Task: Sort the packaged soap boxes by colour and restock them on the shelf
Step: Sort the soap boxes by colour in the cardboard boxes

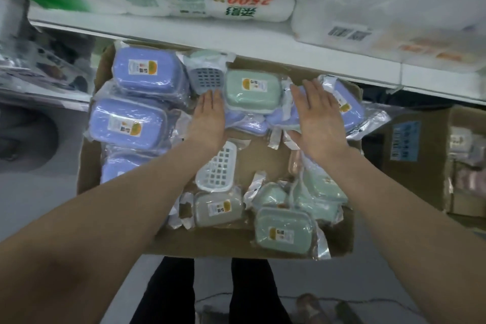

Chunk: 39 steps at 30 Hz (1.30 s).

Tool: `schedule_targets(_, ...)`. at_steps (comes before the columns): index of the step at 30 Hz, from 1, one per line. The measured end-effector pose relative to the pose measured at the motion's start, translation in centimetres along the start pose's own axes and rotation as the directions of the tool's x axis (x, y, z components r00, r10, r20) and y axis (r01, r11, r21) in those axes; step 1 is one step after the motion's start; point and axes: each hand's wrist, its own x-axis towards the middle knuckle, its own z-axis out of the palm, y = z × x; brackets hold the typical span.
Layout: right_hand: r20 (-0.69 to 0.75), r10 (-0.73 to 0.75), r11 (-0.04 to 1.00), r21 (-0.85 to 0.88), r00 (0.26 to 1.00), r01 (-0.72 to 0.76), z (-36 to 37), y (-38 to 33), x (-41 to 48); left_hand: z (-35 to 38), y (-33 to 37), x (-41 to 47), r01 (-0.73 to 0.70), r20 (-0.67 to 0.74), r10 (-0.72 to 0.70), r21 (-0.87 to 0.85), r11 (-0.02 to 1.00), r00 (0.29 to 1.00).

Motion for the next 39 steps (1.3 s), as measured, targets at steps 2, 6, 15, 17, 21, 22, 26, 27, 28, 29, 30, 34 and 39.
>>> schedule_targets(2, 0.066, -0.039, 0.998, -0.048, 0.997, 0.043, 0.6, 0.5, 0.8, 0.6, -0.1, 1.0, 0.045, 0.012, -0.045, -0.001, 0.999, 0.999)
schedule_targets(6, 0.112, -0.033, 0.985, -0.164, 0.993, 0.051, 1.6, 0.7, 1.5, 1.7, -0.5, 1.8, 0.069, 0.013, -0.068, -0.031, 0.997, 0.998)
schedule_targets(15, -0.027, -0.107, 0.966, -0.239, 0.994, 0.097, 1.0, 1.2, 1.3, 0.7, 1.3, -0.3, 0.115, 0.097, -0.119, 0.054, 0.992, 0.988)
schedule_targets(17, -0.061, -0.086, 0.971, -0.229, 0.994, 0.07, 0.3, 1.2, 0.8, 0.8, 1.7, -1.4, 0.127, 0.065, -0.127, -0.003, 0.992, 0.99)
schedule_targets(21, -0.074, 0.002, 0.984, -0.175, 0.997, -0.015, -1.3, 1.1, -0.9, 0.8, 2.1, -4.8, 0.051, 0.0, -0.051, -0.032, 0.998, 0.999)
schedule_targets(22, -0.062, 0.026, 0.986, -0.164, 0.998, -0.036, -1.7, 1.1, -1.4, 0.7, 2.0, -5.9, 0.037, -0.019, -0.038, -0.026, 0.999, 0.999)
schedule_targets(26, -0.056, 0.134, 0.984, -0.111, 0.989, -0.14, -3.0, 0.5, -3.3, 0.0, 0.9, -10.8, -0.064, -0.082, 0.065, 0.011, 0.998, 0.994)
schedule_targets(27, -0.062, 0.169, 0.981, -0.081, 0.984, -0.174, -3.2, 0.1, -3.7, -0.2, 0.2, -12.0, -0.095, -0.1, 0.096, 0.012, 0.995, 0.99)
schedule_targets(28, -0.074, 0.205, 0.977, -0.038, 0.976, -0.208, -3.4, -0.4, -4.2, -0.4, -0.7, -13.1, -0.127, -0.122, 0.128, 0.015, 0.992, 0.984)
schedule_targets(29, -0.094, 0.231, 0.973, 0.019, 0.968, -0.231, -3.5, -1.1, -4.7, -0.6, -1.8, -14.2, -0.157, -0.148, 0.158, 0.02, 0.987, 0.976)
schedule_targets(30, -0.116, 0.243, 0.968, 0.091, 0.963, -0.233, -3.5, -2.0, -5.3, -0.8, -3.0, -15.3, -0.184, -0.175, 0.186, 0.026, 0.983, 0.967)
schedule_targets(34, -0.158, 0.186, 0.92, 0.374, 0.97, -0.116, -3.2, -7.8, -7.0, -1.1, -9.4, -19.6, -0.212, -0.211, 0.218, 0.051, 0.976, 0.953)
schedule_targets(39, -0.149, 0.05, 0.855, 0.517, 0.988, 0.035, -2.9, -16.3, -5.7, -0.6, -17.2, -22.3, -0.16, -0.179, 0.183, 0.135, 0.978, 0.967)
